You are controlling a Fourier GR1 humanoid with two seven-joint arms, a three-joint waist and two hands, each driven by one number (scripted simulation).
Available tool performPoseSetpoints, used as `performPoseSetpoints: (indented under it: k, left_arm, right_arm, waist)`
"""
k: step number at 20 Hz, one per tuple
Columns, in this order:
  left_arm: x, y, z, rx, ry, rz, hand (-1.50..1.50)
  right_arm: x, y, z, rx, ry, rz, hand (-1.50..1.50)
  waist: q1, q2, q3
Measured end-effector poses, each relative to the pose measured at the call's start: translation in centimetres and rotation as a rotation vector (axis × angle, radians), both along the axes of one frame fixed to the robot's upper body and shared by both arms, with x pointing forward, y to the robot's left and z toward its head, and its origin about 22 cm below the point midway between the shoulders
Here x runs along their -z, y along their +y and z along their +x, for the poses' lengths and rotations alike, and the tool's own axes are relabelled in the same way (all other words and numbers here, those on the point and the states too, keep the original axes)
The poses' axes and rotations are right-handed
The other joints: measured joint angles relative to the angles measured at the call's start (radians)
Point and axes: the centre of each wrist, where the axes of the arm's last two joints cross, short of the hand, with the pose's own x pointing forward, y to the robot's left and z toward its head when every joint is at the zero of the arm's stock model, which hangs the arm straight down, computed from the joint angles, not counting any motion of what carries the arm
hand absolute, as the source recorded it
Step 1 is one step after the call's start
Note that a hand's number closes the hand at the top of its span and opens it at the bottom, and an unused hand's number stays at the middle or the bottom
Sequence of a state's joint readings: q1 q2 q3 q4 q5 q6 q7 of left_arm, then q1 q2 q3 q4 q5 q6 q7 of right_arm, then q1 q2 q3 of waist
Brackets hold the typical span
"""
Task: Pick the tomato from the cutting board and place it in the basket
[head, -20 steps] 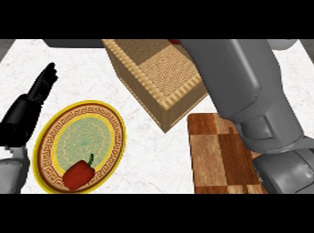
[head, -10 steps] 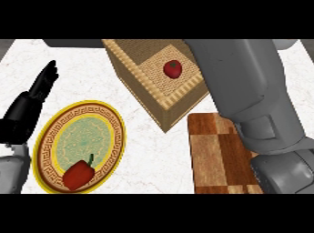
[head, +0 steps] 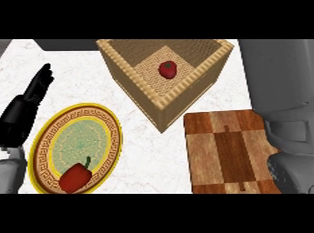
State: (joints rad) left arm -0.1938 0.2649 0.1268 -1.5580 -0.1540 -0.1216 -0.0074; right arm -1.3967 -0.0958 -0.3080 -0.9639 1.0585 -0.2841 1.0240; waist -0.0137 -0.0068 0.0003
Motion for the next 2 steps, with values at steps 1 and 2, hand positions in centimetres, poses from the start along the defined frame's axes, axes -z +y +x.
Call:
performPoseSetpoints:
  k: [1, 2]
  left_arm:
    - [0.30, 0.20, -0.09, -0.005, 0.000, -0.003, 0.00]
    - [0.53, 0.30, -0.30, -0.009, -0.002, -0.002, 0.00]
  right_arm:
    - [0.13, -0.76, -0.22, 0.022, -0.022, 0.014, -1.50]
    - [0.24, -1.74, -0.44, 0.049, -0.044, 0.027, -1.50]
  waist:
    - [-0.005, -0.001, 0.000]
    - [-0.007, -0.002, 0.000]
